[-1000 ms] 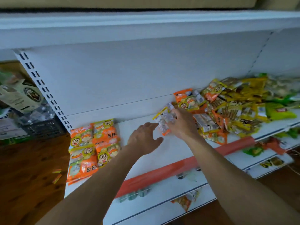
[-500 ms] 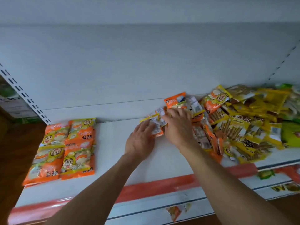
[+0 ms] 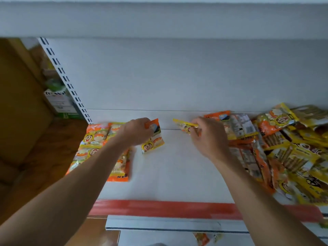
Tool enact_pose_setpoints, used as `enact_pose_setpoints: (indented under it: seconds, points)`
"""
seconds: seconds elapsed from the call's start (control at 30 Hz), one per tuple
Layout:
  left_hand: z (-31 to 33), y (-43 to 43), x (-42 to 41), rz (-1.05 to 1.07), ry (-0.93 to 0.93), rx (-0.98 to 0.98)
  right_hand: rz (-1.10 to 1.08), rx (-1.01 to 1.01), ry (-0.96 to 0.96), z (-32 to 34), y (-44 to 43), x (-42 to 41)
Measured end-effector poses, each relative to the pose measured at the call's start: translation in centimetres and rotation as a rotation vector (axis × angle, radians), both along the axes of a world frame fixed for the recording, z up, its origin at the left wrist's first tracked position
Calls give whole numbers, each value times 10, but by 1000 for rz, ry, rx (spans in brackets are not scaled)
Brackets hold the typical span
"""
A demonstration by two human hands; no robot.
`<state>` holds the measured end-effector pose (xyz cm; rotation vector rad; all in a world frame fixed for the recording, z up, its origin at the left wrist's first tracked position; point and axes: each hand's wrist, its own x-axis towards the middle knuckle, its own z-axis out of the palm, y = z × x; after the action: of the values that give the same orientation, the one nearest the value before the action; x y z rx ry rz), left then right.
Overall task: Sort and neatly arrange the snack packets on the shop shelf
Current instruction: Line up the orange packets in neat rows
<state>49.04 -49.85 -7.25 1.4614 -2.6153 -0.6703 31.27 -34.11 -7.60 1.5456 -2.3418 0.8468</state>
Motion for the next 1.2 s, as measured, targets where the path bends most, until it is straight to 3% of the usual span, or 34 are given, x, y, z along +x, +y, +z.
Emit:
enact_pose_setpoints:
  seconds: [0.07, 0.13, 0.2, 0.27, 0.33, 0.4, 0.5, 0.57, 0.7, 0.8, 1.03, 1.2]
  points:
    - [2, -9, -1, -42, -22, 19, 1, -54, -180, 9, -12, 7]
    - [2, -11, 2, -106, -59, -147, 3, 27, -390, 12, -29, 7]
    - [-2, -5, 7, -155, -10, -352, 5, 150, -455, 6, -40, 9]
    - [-15, 9, 15, -226, 10, -417, -19, 212, -331, -6, -45, 16]
    - [-33, 20, 19, -305, -43, -364, 16, 199, -156, -22, -44, 31]
    - [-46, 21, 20, -367, -114, -282, 146, 232, -74, -40, -43, 47]
    - [-50, 11, 22, -456, -69, -264, 216, 354, -9, -65, -43, 56]
    - [-47, 5, 26, -459, -24, -259, 204, 371, -50, -74, -43, 57]
    - [-41, -4, 32, -411, -2, -231, 165, 209, -262, -69, -47, 57]
    - [-37, -7, 32, -380, -31, -195, 141, 173, -194, -65, -51, 53]
    - [-29, -12, 31, -397, -93, -189, 177, 232, -295, -67, -62, 62]
    - [-27, -12, 32, -395, -110, -176, 178, 281, -255, -60, -72, 65]
